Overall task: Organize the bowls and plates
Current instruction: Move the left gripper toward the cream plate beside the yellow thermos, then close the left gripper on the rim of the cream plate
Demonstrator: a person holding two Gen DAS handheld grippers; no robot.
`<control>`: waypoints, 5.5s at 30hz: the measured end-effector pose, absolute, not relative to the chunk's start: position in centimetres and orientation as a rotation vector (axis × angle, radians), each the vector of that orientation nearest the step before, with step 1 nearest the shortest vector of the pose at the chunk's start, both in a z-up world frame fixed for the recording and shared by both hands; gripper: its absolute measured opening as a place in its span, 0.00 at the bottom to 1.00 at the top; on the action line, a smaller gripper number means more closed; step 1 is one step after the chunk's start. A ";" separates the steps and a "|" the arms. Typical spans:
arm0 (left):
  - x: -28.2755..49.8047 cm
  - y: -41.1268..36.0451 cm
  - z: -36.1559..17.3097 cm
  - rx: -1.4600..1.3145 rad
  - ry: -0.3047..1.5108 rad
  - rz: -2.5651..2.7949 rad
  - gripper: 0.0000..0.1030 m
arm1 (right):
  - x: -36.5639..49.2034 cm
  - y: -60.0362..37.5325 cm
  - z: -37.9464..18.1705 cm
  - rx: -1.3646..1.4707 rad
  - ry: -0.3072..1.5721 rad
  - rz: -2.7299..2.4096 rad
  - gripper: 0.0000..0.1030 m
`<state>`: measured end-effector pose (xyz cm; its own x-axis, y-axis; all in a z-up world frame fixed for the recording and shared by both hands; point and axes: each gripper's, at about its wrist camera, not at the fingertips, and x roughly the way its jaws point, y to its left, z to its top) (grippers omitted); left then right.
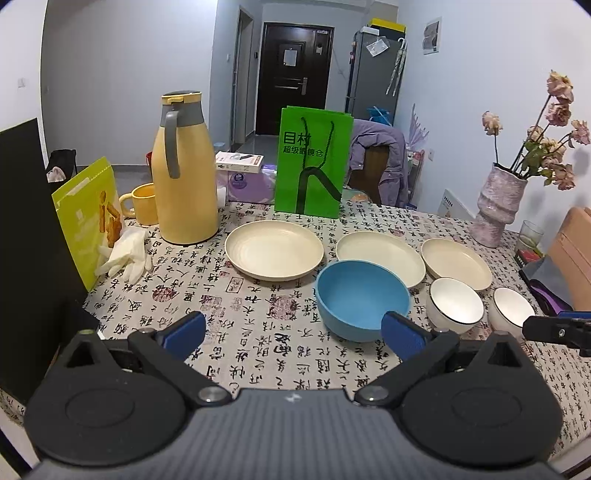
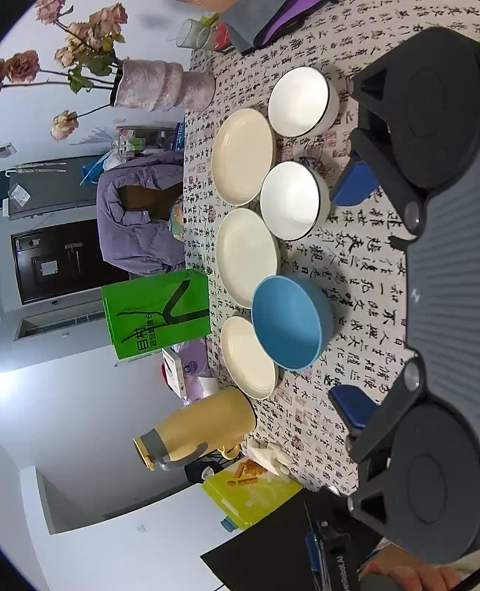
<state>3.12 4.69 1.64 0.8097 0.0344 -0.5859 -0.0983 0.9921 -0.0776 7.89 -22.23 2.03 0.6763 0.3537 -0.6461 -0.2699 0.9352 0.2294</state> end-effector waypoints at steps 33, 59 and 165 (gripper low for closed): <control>14.0 11.1 -0.4 -0.254 0.583 0.122 1.00 | 19.1 -15.9 0.7 0.131 0.661 0.383 1.00; 23.5 18.3 -5.9 -0.470 0.476 0.377 1.00 | 28.5 -10.4 -3.1 0.127 0.661 0.390 1.00; 31.4 17.9 -17.0 -0.335 0.712 0.206 0.17 | 45.2 0.8 -14.5 -0.348 0.916 0.530 0.13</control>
<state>31.43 17.90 -16.98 0.7404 0.0713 -0.6684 -0.2966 0.9270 -0.2297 45.19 0.83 -14.47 0.4954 0.2834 -0.8211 -0.5709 0.8187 -0.0619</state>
